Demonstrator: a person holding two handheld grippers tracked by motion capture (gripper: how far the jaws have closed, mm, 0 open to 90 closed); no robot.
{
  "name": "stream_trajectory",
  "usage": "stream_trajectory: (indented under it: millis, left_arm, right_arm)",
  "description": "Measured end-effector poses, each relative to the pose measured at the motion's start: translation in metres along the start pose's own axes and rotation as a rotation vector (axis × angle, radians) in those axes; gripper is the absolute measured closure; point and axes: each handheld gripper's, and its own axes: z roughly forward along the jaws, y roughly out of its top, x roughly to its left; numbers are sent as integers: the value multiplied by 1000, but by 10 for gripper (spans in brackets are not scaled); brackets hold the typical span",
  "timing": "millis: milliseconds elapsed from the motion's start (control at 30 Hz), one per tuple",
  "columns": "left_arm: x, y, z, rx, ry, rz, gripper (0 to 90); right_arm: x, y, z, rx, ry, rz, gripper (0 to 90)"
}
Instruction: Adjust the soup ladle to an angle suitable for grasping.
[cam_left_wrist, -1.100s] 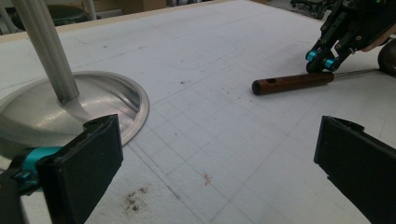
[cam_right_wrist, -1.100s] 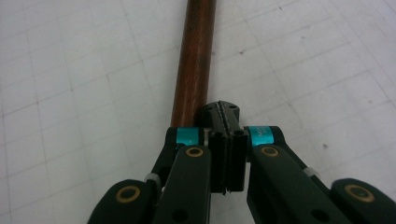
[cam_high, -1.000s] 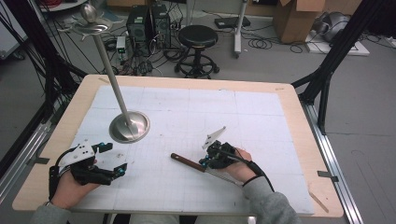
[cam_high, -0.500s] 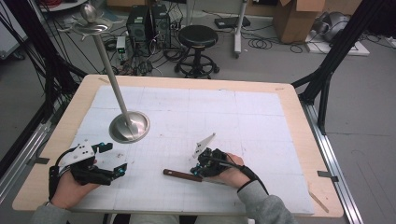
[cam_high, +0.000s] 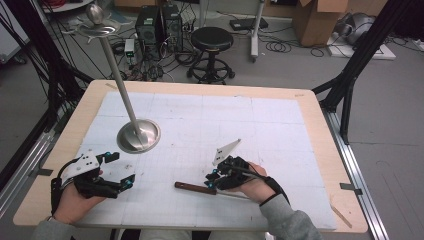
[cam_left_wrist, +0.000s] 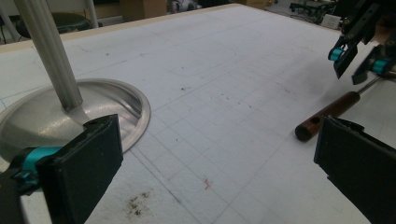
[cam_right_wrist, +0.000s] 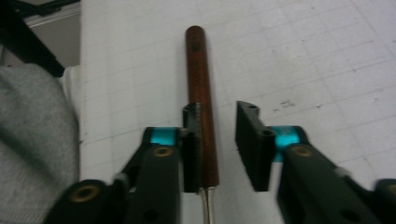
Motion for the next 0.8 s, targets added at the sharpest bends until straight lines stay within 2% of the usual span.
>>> stream_trajectory:
  millis: [100, 167, 233, 333, 400, 467, 500, 567, 667, 733, 800]
  left_arm:
    - [0, 0, 0, 7, 1, 2, 18]
    - [0, 0, 1, 4, -3, 1, 18]
    - [0, 0, 1, 5, -3, -2, 18]
    - [1, 0, 0, 5, -2, -2, 17]
    - [1, 0, 0, 5, -3, -4, 18]
    - [1, 0, 0, 4, -4, -2, 18]
    - [1, 0, 0, 3, -5, -3, 18]
    - [0, 0, 0, 4, -4, -4, 18]
    - [0, -1, 1, 9, -5, -5, 18]
    - [0, 0, 1, 9, -8, -10, 18]
    - [0, 0, 1, 8, -15, -9, 18]
  right_arm:
    - [7, 2, -4, 28, 1, -46, 526]
    - [11, 2, -6, 38, -3, -61, 391]
    - [11, 2, -10, 38, 17, -69, 379]
    - [11, 0, -15, 39, 37, -77, 312]
    - [11, -1, -18, 41, 48, -68, 215]
    - [12, -3, -22, 41, 48, -69, 185]
    - [13, -5, -25, 41, 46, -63, 137]
    - [14, -8, -30, 43, 44, -57, 106]
    - [15, -13, -38, 38, 13, -56, 12]
    - [15, -15, -43, 31, 4, -62, 11]
    - [13, -17, -47, 37, -5, -46, 6]
